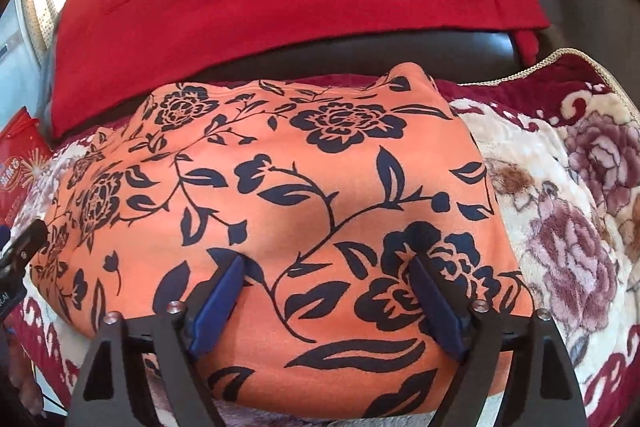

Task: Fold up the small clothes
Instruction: 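Press and smooth the folded shirt flat with both open grippers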

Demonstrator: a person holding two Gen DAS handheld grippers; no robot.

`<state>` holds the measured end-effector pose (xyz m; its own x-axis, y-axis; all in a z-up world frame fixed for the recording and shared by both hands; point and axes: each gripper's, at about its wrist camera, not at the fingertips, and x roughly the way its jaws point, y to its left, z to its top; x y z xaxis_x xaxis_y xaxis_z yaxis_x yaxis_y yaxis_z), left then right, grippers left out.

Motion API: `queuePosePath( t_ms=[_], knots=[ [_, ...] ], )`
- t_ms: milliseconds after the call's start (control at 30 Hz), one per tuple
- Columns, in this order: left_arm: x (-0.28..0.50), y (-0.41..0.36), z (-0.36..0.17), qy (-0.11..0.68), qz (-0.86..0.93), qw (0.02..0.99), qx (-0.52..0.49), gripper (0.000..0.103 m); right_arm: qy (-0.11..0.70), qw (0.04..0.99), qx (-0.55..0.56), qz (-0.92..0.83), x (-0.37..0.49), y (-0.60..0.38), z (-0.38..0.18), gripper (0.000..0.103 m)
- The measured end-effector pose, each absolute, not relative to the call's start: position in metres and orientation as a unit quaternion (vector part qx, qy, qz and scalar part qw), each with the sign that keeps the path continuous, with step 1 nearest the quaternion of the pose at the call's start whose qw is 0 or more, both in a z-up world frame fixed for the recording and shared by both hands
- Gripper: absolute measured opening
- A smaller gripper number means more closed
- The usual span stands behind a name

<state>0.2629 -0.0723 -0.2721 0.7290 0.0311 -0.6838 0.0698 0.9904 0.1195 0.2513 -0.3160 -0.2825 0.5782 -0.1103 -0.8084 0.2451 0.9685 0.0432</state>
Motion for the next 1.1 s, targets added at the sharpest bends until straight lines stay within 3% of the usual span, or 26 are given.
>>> queuePosePath(
  t_ms=[167, 300, 367, 400, 467, 500, 533, 733, 1100],
  knots=[
    [0.263, -0.077, -0.266, 0.362, -0.021, 0.93, 0.059, 0.103, 0.448, 0.886, 0.067, -0.097, 0.248, -0.317, -0.278, 0.086],
    [0.261, -0.084, -0.265, 0.355, -0.025, 0.932, 0.063, 0.103, 0.4, 0.903, 0.075, -0.138, 0.233, -0.333, -0.258, 0.086],
    [0.261, -0.088, -0.267, 0.355, -0.029, 0.932, 0.068, 0.103, 0.381, 0.909, 0.065, -0.154, 0.228, -0.339, -0.25, 0.079],
    [0.261, -0.09, -0.268, 0.356, -0.031, 0.931, 0.07, 0.103, 0.38, 0.909, 0.063, -0.158, 0.227, -0.341, -0.25, 0.07],
    [0.262, -0.095, -0.273, 0.365, -0.037, 0.928, 0.072, 0.103, 0.4, 0.899, 0.073, -0.159, 0.23, -0.347, -0.258, 0.061],
    [0.262, -0.097, -0.275, 0.369, -0.04, 0.926, 0.072, 0.103, 0.418, 0.892, 0.082, -0.154, 0.232, -0.35, -0.264, 0.05],
    [0.264, -0.1, -0.278, 0.377, -0.045, 0.922, 0.072, 0.103, 0.438, 0.882, 0.094, -0.15, 0.235, -0.353, -0.273, 0.048],
    [0.282, -0.11, -0.313, 0.445, -0.056, 0.89, 0.079, 0.103, 0.446, 0.878, 0.088, -0.151, 0.236, -0.355, -0.279, 0.049],
    [0.28, -0.094, -0.326, 0.44, -0.094, 0.893, 0.023, 0.103, 0.446, 0.878, 0.089, -0.15, 0.237, -0.355, -0.281, 0.049]
  ],
)
